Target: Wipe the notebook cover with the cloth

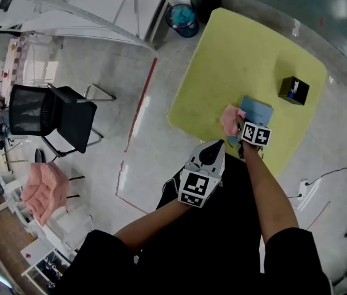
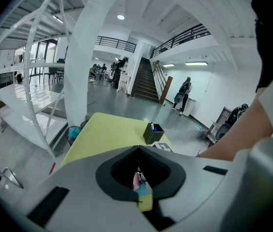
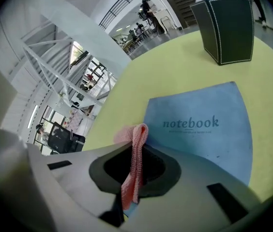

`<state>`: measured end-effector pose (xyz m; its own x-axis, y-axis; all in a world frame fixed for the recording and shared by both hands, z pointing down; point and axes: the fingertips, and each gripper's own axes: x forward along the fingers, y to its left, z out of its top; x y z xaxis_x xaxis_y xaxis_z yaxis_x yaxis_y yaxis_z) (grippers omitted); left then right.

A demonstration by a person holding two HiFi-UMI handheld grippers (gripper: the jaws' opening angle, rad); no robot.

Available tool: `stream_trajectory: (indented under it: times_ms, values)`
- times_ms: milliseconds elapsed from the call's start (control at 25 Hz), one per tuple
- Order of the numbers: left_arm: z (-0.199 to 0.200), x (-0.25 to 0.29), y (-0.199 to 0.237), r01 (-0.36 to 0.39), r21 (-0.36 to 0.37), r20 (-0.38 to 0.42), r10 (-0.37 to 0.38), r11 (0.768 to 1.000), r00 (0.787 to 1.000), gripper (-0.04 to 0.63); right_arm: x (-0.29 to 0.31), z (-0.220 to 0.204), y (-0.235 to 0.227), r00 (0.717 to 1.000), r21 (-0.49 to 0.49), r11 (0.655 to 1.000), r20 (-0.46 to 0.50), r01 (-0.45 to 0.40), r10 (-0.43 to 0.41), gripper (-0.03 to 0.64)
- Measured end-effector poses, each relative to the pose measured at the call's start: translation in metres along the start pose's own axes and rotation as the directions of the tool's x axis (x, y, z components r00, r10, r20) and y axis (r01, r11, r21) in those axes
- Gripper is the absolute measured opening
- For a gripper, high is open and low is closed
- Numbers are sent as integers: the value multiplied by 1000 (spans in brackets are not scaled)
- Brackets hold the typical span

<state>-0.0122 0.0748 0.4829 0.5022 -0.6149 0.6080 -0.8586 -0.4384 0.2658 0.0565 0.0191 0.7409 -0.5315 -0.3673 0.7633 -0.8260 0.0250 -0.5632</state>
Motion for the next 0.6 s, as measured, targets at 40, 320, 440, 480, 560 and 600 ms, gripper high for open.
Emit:
stream_trajectory:
  times_ms: [40,320,440,480,560,600]
  values:
    - [2,1,1,-2,4,3,2,1000,1000,3,0,0,-1,1000,3,1000,-3,-3,3,37]
    - [6,3,6,-14,0,0,14,1000,1000,3,-4,1,-7,1000,34,999,-10,5,-5,35]
    - [9,6,5,-5,2,-1,5,1000,1000,3,-10,3,-14,999,13,999,3,32,-32,35]
    - [9,6,4,-3,3,-2,3,1000,1000,3,-12,3,-16,999,15,999,6,34,-34,35]
    - [11,7,4,1,7,-2,-1,1000,1000,3,-15,3,-19,999,16,999,7,32,-32,35]
    - [11,8,4,3,9,-3,-3,1000,1000,3,-16,3,-20,999,14,999,5,32,-32,35]
